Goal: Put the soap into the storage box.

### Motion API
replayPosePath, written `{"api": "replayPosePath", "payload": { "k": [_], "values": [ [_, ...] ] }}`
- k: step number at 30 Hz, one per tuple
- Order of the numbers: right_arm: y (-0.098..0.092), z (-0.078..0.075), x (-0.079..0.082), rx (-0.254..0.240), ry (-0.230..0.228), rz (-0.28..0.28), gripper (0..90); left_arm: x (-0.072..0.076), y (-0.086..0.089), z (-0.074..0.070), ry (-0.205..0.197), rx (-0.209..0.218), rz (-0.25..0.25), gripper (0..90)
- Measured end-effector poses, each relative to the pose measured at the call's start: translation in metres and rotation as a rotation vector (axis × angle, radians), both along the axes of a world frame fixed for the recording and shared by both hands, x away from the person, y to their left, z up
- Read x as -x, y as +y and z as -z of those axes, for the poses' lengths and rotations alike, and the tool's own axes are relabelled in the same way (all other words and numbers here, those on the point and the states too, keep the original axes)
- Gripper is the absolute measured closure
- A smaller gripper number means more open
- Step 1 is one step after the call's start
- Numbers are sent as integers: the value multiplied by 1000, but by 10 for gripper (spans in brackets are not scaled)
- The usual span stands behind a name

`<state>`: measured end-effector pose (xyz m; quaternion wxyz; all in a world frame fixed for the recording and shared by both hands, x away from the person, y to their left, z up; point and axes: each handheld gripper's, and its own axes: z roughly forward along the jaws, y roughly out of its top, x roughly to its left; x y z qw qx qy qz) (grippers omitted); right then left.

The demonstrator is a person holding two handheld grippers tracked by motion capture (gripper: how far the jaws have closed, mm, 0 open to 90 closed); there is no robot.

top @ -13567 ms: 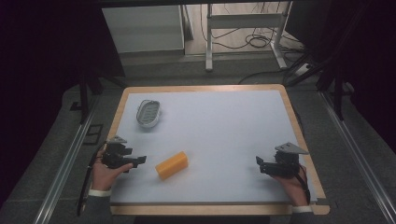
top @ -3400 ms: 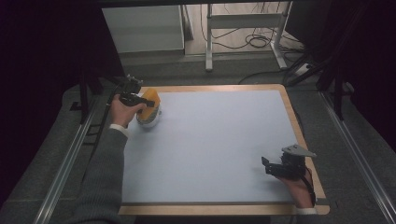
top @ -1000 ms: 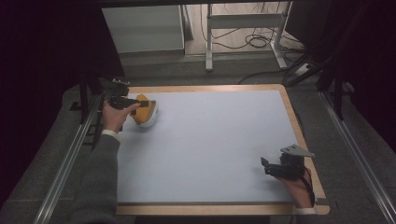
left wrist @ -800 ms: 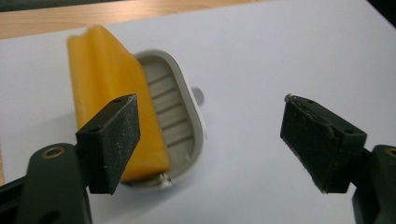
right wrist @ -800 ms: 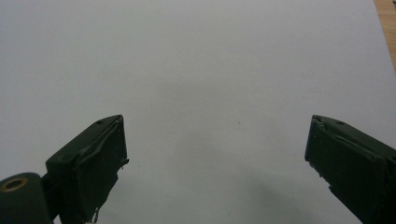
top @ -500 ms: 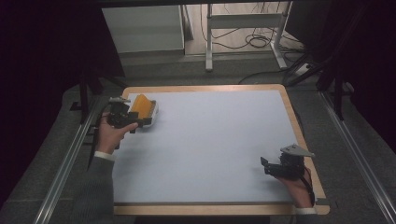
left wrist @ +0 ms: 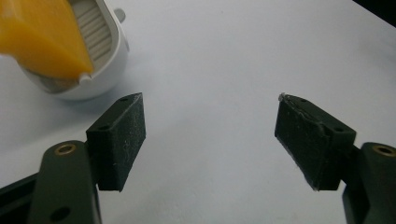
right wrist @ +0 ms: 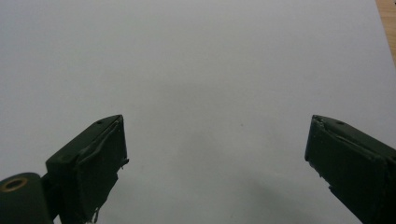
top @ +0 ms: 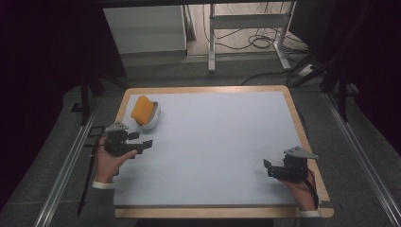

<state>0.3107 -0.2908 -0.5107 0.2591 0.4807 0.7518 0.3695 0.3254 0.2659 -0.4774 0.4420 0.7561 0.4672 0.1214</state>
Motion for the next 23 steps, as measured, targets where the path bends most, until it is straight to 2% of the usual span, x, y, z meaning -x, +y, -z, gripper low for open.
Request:
{"api": "replayPosePath", "payload": {
  "k": [2, 8, 16, 18, 23],
  "values": [
    [0, 0, 0, 1, 0, 1, 56, 6, 2, 6, 10, 19, 4, 239],
    [0, 1, -1, 0, 2, -1, 56, 18, 0, 21, 45, 20, 32, 236],
    [2, 2, -1, 5, 4, -4, 56, 18, -6, 24, 55, 16, 40, 230],
    [2, 1, -1, 5, 3, -5, 56, 19, -6, 24, 44, 5, 31, 232],
    [2, -1, 1, -5, -14, -2, 56, 19, -8, 26, 56, -10, 35, 229]
  ]
}}
